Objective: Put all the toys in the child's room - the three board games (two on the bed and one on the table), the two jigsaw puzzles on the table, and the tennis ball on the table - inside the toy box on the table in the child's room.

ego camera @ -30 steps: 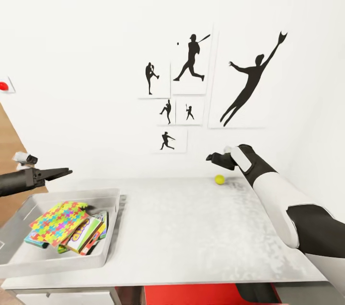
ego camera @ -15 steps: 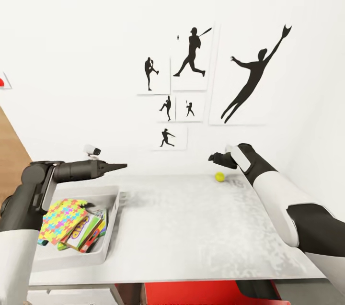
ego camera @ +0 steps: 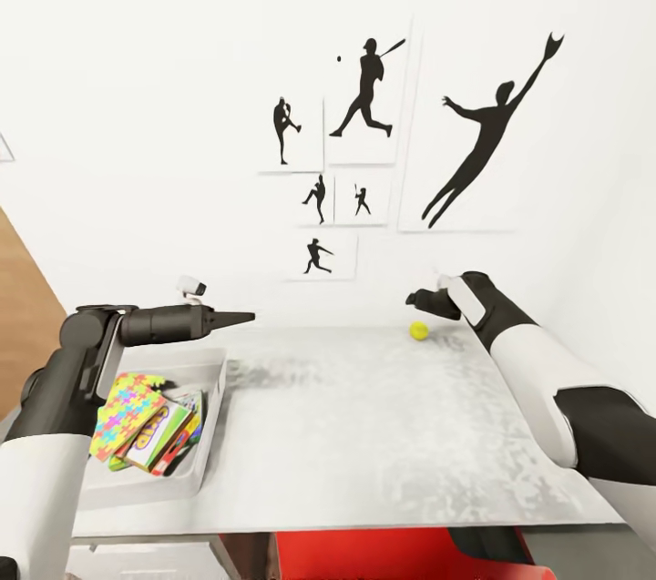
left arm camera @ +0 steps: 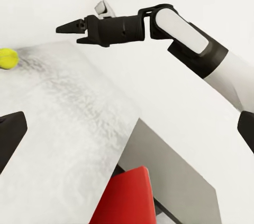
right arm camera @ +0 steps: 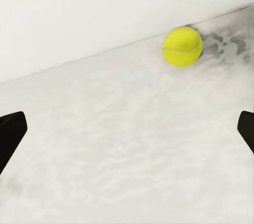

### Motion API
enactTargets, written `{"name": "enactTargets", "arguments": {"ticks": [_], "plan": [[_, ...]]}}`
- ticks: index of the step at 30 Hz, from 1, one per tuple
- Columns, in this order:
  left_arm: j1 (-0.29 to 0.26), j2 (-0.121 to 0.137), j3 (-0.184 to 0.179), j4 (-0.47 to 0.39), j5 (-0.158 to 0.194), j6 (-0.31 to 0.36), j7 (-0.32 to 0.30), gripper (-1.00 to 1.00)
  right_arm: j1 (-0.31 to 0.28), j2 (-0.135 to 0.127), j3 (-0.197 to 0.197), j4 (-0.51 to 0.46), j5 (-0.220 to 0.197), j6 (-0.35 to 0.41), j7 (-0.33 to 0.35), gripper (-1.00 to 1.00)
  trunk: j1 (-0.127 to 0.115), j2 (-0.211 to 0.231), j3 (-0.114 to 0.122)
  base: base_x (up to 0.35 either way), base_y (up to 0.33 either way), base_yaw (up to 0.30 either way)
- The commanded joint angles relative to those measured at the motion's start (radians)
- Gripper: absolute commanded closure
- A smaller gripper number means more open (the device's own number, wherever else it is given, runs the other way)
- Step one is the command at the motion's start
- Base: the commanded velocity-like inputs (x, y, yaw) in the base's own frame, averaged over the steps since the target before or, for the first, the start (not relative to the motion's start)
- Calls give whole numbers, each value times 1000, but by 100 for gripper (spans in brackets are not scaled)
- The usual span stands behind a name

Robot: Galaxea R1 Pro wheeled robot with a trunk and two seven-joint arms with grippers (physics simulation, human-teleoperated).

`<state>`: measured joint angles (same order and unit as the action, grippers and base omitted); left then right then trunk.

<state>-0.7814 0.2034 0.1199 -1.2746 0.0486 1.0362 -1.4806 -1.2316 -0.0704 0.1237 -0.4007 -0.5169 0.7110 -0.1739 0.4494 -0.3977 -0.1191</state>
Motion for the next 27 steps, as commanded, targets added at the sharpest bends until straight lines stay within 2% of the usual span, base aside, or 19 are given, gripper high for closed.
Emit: {"name": "enactTargets", "arguments": {"ticks": [1, 11, 17, 27], "plan": [[-1, 1, 1, 0, 2, 10, -4, -100, -3, -2, 7, -3, -11, 7, -7, -100, 1, -2, -4, 0, 0, 0], [-1, 3, -2, -6, 5, 10, -7, -100, -52, 8, 8, -17, 0, 89, -10, -100, 1, -2, -20, 0, 0, 0], [-1, -3, -1, -17, 4, 11, -6, -100, -89, 11, 8, -19, 32, 151, -11, -100, 1, -2, -30, 0, 0, 0], [-4, -15, -14, -26, 1, 11, -5, -100, -159, 14, 8, -45, 41, 221, -13, -100, 1, -2, -47, 0, 0, 0]]}}
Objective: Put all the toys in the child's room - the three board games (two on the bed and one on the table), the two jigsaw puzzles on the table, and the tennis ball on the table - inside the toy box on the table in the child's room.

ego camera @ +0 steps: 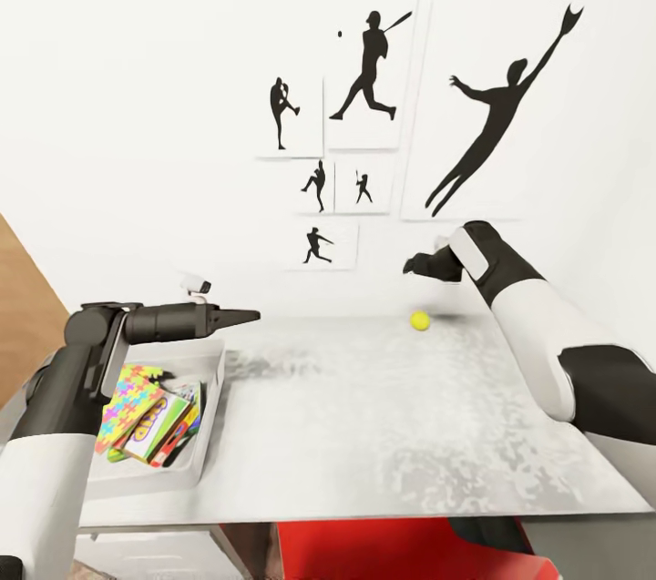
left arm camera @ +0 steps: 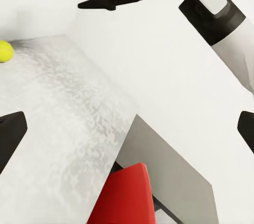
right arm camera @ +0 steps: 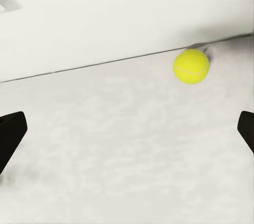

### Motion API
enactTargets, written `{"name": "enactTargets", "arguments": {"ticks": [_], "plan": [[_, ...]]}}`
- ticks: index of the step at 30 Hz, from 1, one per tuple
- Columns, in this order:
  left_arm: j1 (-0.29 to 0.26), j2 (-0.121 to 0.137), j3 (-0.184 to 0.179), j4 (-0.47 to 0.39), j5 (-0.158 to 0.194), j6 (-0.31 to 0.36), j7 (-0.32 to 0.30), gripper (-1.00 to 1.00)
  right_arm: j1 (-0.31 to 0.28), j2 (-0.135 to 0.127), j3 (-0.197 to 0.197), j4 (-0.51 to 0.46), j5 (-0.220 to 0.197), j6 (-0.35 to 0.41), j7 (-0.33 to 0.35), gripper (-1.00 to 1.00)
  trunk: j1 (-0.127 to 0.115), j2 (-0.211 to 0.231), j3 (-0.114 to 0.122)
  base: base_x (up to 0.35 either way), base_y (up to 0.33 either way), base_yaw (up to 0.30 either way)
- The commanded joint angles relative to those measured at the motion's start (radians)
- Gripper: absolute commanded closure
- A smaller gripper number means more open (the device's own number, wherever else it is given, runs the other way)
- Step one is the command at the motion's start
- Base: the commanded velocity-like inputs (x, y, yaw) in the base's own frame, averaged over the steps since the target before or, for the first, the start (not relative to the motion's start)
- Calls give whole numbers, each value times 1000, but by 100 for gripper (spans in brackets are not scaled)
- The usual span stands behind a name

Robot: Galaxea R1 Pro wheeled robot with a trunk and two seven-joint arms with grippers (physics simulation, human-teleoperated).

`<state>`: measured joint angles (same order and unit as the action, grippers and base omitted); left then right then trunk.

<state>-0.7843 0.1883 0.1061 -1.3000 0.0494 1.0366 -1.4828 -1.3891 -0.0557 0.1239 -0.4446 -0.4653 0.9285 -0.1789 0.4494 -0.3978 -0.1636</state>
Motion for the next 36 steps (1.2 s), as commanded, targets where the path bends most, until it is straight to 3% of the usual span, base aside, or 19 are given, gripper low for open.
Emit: {"name": "enactTargets", "arguments": {"ticks": [1, 7, 15, 19, 23, 27, 30, 36], "plan": [[-1, 0, 0, -3, 1, 11, -3, -100, -5, -1, 7, -2, -11, 8, -8, -100, 1, -2, -4, 0, 0, 0], [-1, -4, -13, -30, 2, 11, -4, -100, -21, -1, 7, -4, -10, 27, -8, -100, 1, -2, -14, 0, 0, 0], [-2, -41, -77, -49, 1, 11, -4, -100, -22, -1, 9, -4, -9, 26, -10, -100, 1, -2, -27, 0, 0, 0], [-37, -50, -86, -51, 2, 11, -4, -100, -22, -2, 9, -3, -8, 18, -12, -100, 1, -2, -33, 0, 0, 0], [-94, -93, -92, -50, -1, 11, -3, -100, -20, -8, 11, -3, -5, 0, -13, -100, 1, -2, -40, 0, 0, 0], [-138, -151, -125, -42, -9, 11, 1, -100, -15, -14, 13, -3, -4, -47, -12, -100, 1, -2, -47, 0, 0, 0], [-164, -172, -149, -36, -26, 11, 2, -100, -13, -16, 14, -2, -4, -71, -11, -100, 1, -2, -52, 0, 0, 0], [-187, -185, -164, -33, -43, 11, 2, -100, -11, -18, 14, -2, -3, -91, -13, -100, 1, -2, -61, 0, 0, 0]]}}
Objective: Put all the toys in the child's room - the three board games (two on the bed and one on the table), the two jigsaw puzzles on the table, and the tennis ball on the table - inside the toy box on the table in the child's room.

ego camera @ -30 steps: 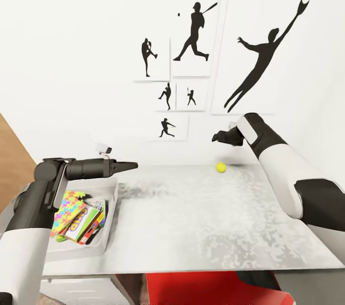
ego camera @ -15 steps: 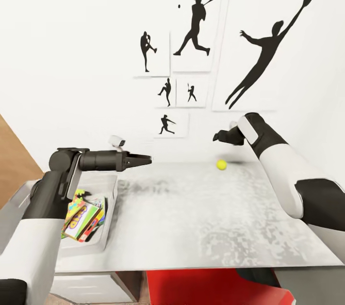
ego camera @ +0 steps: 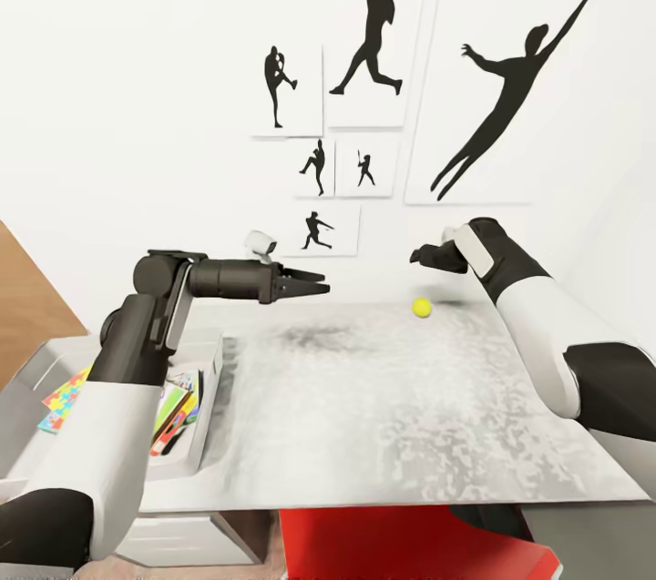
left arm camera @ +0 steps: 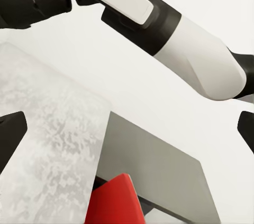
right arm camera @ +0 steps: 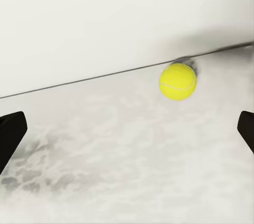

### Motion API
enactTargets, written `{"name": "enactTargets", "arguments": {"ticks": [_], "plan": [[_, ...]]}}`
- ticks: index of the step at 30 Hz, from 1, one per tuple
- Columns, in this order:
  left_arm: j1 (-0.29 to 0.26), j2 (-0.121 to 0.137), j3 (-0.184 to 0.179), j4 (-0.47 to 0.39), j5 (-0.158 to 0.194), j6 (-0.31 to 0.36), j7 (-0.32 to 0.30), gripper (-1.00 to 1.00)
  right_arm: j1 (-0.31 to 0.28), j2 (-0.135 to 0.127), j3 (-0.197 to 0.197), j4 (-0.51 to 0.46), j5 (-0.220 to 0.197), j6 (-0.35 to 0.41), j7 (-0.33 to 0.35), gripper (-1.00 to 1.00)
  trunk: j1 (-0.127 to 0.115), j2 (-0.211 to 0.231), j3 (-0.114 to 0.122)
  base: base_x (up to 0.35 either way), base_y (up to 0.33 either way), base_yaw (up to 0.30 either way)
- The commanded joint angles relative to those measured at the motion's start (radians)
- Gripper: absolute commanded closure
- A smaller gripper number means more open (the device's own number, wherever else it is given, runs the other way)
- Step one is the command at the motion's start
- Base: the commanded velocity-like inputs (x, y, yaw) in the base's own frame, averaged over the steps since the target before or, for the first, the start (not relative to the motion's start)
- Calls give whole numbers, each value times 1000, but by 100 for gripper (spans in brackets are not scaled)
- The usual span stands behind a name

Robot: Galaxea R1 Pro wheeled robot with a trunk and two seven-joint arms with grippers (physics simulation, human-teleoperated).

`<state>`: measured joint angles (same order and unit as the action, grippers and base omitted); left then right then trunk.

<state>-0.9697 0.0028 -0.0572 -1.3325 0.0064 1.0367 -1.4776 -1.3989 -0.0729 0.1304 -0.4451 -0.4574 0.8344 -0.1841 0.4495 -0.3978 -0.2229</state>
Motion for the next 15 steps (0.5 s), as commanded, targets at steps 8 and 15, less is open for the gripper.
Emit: {"name": "enactTargets", "arguments": {"ticks": [8, 15], "plan": [[-8, -3, -6, 0, -6, 11, -3, -100, 0, 5, 8, 0, -9, -46, -7, -100, 1, -2, -15, 0, 0, 0], [-9, 1, -7, 0, -6, 11, -3, -100, 0, 11, 8, 4, 18, -84, -7, -100, 1, -2, -27, 0, 0, 0]]}}
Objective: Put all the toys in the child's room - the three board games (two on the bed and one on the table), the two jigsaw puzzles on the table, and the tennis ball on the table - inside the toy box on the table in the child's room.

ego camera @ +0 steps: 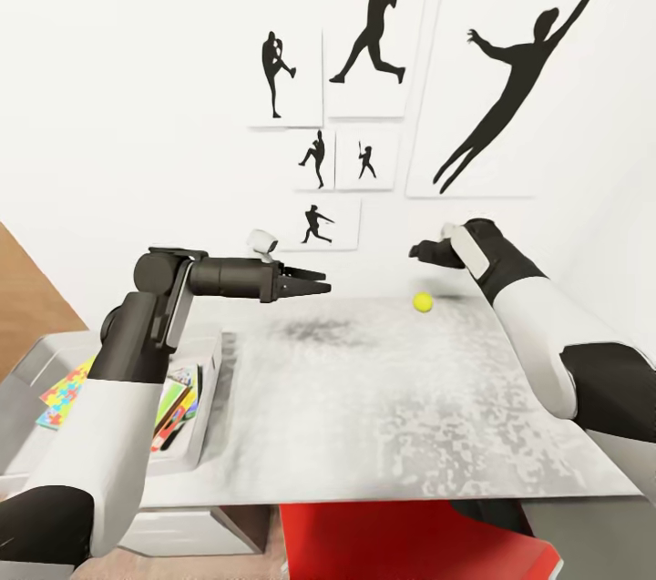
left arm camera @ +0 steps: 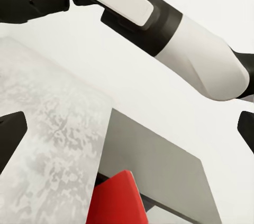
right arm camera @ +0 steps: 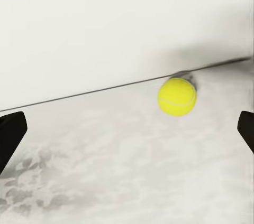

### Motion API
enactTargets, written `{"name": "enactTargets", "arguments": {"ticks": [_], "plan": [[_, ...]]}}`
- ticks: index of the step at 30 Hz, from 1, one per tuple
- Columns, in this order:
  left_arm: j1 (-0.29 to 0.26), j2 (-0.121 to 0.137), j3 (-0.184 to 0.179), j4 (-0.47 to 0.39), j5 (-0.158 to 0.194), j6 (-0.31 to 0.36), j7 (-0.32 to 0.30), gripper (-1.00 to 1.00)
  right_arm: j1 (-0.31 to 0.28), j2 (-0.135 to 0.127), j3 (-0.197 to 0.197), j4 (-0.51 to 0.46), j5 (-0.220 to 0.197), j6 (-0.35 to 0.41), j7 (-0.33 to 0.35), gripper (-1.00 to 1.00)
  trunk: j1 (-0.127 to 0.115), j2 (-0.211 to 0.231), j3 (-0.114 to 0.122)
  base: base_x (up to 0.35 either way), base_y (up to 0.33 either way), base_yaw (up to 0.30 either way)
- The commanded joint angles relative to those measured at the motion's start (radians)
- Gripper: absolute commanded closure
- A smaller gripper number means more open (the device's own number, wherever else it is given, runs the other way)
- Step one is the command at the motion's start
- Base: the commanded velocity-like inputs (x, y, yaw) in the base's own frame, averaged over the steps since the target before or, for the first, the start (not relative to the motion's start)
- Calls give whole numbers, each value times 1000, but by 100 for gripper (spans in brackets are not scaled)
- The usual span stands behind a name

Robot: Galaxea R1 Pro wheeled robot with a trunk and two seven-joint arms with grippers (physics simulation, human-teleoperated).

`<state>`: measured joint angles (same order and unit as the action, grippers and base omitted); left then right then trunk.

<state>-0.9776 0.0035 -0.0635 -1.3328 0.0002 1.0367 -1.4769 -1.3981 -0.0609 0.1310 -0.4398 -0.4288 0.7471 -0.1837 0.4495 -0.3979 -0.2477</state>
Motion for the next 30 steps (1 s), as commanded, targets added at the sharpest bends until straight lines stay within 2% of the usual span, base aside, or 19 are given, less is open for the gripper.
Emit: {"name": "enactTargets", "arguments": {"ticks": [1, 4, 9, 30], "plan": [[-1, 0, -1, 0, 0, 11, -3, -100, -1, -1, 7, -1, 8, 0, -7, -100, 1, -2, -4, 0, 0, 0], [-1, -2, -1, 0, -1, 11, -3, -100, -1, -2, 5, 0, 43, -3, -4, -100, 1, -2, -9, 0, 0, 0], [-1, -3, -1, 0, -2, 11, -3, -100, -1, -7, 2, 1, 67, -8, -2, -100, 1, -2, -17, 0, 0, 0], [-1, -3, -2, 0, -5, 11, -2, -100, -1, -13, 2, 3, 74, -50, 1, -100, 1, -2, -51, 0, 0, 0]]}}
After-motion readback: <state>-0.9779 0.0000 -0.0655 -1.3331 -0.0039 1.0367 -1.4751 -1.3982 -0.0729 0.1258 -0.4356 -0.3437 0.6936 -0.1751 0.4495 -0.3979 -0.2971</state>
